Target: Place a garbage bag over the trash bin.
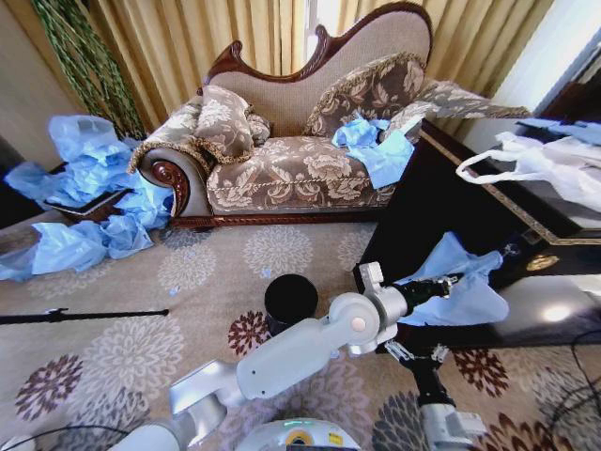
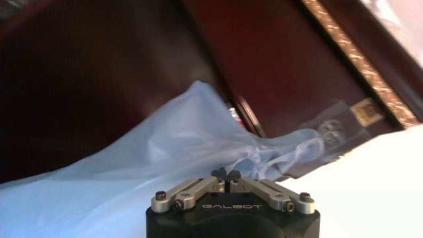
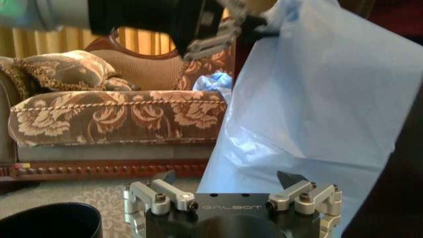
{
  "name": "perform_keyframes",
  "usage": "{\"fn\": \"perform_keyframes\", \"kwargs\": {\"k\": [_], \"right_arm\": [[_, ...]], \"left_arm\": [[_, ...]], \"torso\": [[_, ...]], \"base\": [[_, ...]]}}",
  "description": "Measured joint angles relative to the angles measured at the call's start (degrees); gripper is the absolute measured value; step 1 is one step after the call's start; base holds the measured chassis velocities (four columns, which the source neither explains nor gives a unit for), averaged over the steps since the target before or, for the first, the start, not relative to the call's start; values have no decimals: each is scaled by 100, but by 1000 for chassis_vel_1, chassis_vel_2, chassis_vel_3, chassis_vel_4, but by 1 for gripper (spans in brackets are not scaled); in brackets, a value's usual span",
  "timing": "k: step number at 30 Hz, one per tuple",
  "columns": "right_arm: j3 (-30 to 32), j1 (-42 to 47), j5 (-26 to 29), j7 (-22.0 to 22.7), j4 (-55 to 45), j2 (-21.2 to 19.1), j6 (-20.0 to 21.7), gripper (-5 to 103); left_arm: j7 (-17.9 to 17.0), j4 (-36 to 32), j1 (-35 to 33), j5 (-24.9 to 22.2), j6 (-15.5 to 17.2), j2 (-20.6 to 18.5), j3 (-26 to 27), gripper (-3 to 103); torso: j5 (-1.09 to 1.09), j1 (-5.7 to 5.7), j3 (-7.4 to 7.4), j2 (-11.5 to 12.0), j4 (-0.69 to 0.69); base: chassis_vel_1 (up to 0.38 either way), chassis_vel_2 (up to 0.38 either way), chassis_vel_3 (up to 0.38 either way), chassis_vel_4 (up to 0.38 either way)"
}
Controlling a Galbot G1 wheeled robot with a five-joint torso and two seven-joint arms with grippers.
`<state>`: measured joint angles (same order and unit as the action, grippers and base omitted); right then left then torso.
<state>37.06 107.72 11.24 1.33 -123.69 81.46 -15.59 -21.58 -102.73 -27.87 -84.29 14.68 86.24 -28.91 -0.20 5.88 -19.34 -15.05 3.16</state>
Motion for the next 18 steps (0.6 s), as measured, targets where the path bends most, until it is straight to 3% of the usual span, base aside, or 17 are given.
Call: {"fn": "perform_keyframes", "kwargs": {"k": [3,8,12,18], "right_arm": [[67,103,126,-19,-93,31,-49,100],[116,128,183,-29,-136,46,-70,100],[209,132,289,-28,-206,56,-57,100],[220,134,294,-25,-244,76,-33,100]], "left_arm": [[-216,-122,-27,-83,71,-131,87,0],[-251,-217,-58,-129,81,-251,126,0],[-298,-628,-269,-305,120,-676,341,0],[-337,-876,-453,-402,160,-919,527,0]], "torso": [[0,0,0,0,1],[0,0,0,0,0],[-1,0,0,0,0],[-1,0,0,0,1]], "base": [[0,0,0,0],[0,0,0,0],[0,0,0,0],[0,0,0,0]]}}
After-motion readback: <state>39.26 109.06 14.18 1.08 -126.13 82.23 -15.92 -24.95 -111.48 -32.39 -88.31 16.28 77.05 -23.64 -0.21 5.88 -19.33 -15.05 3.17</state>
